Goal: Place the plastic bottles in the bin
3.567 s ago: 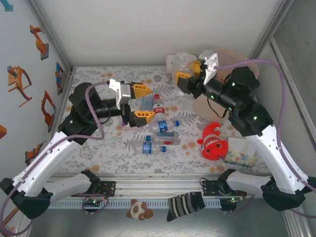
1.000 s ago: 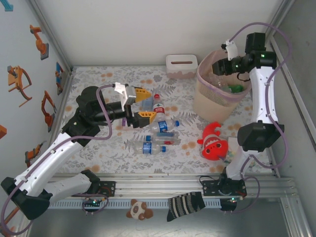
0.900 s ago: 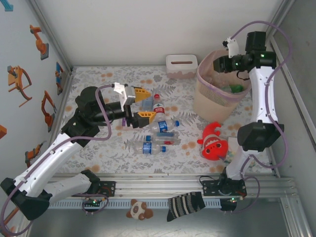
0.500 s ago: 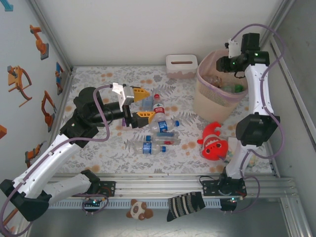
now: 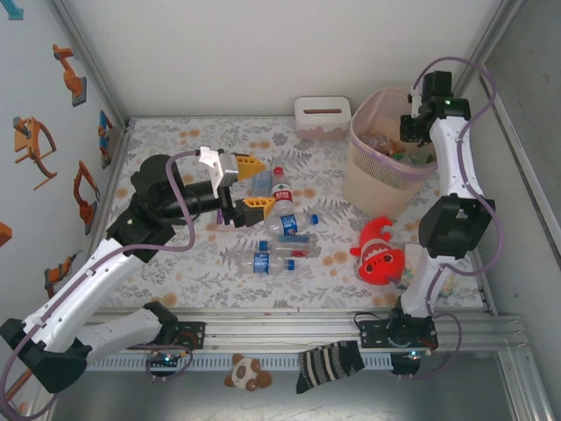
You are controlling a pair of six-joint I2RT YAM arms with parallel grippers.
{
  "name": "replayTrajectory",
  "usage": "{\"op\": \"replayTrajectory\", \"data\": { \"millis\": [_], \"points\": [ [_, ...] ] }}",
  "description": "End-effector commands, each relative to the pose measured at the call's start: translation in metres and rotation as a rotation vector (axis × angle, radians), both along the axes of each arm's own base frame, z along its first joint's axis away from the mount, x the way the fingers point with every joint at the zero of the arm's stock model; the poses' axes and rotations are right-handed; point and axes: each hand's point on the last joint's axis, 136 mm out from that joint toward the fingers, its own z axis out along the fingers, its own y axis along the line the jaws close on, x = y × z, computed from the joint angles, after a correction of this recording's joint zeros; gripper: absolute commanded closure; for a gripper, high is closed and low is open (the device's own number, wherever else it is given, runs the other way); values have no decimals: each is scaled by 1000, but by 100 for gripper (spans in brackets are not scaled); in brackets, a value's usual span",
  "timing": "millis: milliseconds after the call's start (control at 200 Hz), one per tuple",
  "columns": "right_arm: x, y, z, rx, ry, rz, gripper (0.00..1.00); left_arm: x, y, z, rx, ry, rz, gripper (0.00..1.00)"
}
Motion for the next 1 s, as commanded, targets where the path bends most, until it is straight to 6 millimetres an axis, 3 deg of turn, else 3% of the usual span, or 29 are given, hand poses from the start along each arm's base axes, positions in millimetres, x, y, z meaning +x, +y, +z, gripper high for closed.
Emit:
{"op": "replayTrajectory", "data": {
  "millis": [0, 305, 586, 731, 896, 996],
  "points": [
    [-24, -18, -27, -63, 147, -77, 67, -3, 2, -2, 4, 3, -1, 18],
    [-46, -22, 22, -106, 89, -92, 68, -3, 4, -2, -1, 11, 10, 18],
    [-61, 12, 64, 53, -25, -18, 68, -1, 1, -2, -11, 23, 8, 19],
    [-70, 28, 73, 147, -53, -1, 68, 2, -1, -4, -6, 34, 10, 19],
    [-74, 47, 65, 268, -40, 22, 70, 7, -4, -11, 11, 55, 24, 20],
    [-78, 55, 72, 328, -69, 20, 72, 14, -4, -18, 31, 74, 57, 21]
  ]
}}
